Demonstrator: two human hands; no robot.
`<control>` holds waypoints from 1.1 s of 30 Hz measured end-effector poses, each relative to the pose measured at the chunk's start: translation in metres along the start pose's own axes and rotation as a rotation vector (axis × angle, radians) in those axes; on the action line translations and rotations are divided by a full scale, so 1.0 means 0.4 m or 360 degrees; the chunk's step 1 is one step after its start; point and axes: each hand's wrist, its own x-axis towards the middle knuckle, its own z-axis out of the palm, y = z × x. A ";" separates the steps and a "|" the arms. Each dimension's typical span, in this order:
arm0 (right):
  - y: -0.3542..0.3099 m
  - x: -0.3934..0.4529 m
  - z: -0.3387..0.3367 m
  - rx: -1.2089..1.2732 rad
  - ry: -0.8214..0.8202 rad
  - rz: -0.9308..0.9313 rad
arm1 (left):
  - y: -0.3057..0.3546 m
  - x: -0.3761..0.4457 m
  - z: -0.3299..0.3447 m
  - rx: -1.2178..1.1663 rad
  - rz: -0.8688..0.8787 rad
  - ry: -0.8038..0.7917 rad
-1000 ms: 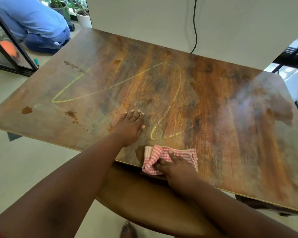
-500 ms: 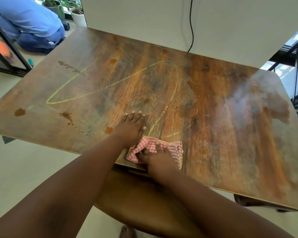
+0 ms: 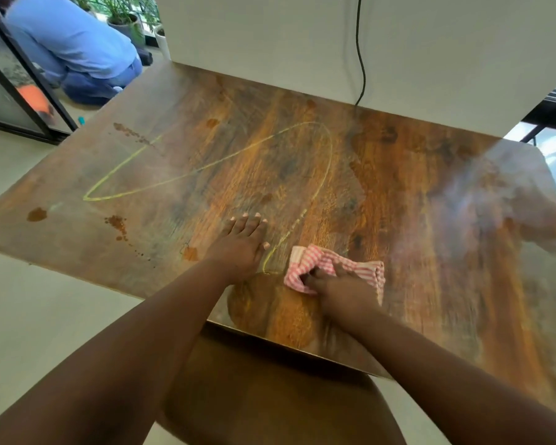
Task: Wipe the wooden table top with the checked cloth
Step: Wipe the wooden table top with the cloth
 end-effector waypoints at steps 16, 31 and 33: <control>0.070 -0.091 -0.001 -0.0042 -0.0139 -0.0368 | 0.035 0.049 0.017 -0.0026 -0.0115 -0.0018; 0.066 -0.172 0.033 -0.0366 -0.0001 -0.0859 | 0.088 0.079 0.035 -0.0022 -0.0224 -0.0083; 0.111 -0.167 0.020 -0.0356 0.0081 -0.0864 | 0.090 0.077 0.031 0.0002 -0.0228 -0.0099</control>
